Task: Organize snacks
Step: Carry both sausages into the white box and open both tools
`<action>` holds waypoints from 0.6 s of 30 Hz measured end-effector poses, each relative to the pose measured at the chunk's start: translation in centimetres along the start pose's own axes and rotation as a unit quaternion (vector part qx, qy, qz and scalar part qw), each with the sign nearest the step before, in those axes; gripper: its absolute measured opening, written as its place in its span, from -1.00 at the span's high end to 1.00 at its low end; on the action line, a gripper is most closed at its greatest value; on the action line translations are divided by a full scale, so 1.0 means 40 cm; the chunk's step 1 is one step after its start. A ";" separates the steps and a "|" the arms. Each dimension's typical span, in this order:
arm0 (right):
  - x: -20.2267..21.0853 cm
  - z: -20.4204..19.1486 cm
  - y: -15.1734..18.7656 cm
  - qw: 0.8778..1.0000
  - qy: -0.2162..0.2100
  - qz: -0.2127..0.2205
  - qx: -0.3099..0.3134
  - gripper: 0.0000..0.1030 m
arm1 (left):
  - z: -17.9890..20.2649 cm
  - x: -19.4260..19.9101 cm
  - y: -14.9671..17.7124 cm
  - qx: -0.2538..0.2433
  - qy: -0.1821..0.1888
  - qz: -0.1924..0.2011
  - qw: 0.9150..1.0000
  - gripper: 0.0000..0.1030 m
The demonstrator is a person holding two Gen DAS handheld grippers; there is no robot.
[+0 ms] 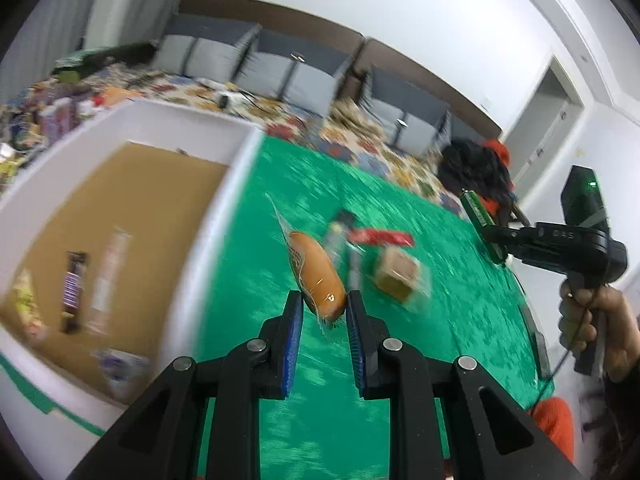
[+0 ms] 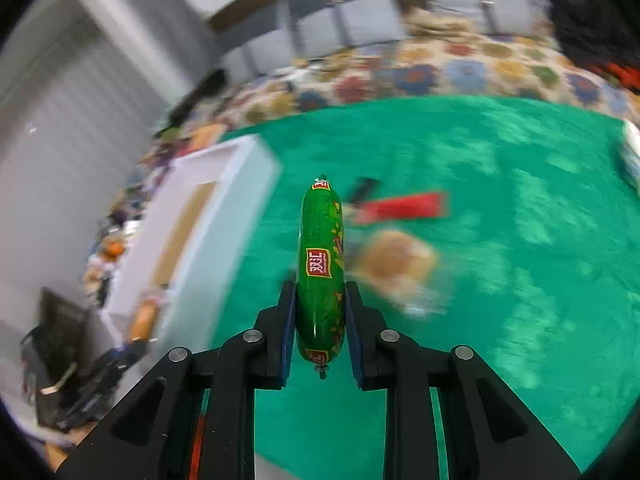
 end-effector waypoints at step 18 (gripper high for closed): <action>-0.285 -0.647 -0.008 0.981 -0.120 -0.050 0.142 0.09 | -0.519 0.149 -0.056 0.081 -0.190 0.003 0.978 0.12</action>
Point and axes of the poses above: each gripper's, at about its wrist camera, not at the fingertips, and x roughly against the way its jaws point, z to its right, y to its underside, the point moved 6 cm from there along -x, roughly the way its jaws point, and after that the axes turned 10 degrees about -z, right-handed, at the moved point
